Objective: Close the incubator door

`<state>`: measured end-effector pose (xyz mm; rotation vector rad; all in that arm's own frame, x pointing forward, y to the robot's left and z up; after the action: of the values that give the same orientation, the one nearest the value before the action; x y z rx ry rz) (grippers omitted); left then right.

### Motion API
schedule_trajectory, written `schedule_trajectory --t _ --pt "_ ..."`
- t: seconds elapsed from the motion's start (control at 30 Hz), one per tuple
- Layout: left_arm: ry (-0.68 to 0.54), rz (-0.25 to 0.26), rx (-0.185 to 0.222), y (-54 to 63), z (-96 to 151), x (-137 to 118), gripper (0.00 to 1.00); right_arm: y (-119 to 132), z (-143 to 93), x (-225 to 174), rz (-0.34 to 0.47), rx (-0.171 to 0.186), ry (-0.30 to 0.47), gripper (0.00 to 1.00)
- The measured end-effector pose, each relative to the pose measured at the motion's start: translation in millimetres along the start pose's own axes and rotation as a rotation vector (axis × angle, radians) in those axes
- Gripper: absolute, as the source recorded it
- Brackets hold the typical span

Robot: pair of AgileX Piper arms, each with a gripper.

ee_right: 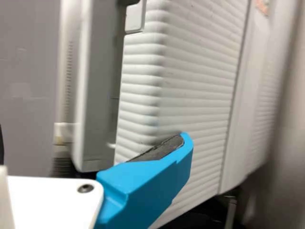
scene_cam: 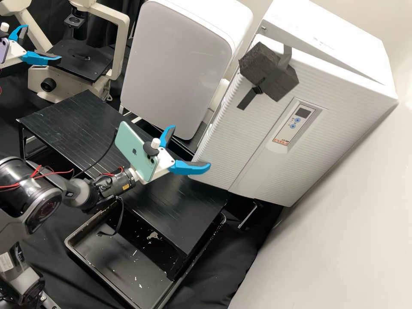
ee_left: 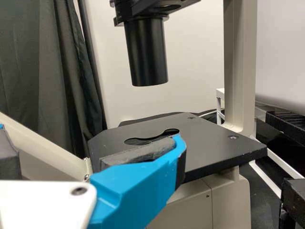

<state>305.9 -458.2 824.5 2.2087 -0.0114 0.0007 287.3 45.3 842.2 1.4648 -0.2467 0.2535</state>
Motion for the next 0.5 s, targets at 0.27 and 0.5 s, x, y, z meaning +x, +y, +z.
schedule_trajectory --t 0.27,0.5 --pt "0.0 0.0 0.0 0.0 0.0 0.0 1.0 -9.4 -12.8 2.0 -0.042 -0.006 0.07 1.0" --pt "0.0 0.0 0.0 0.0 0.0 0.0 1.0 -8.1 -6.4 -17.8 -0.075 0.079 0.048 1.0"
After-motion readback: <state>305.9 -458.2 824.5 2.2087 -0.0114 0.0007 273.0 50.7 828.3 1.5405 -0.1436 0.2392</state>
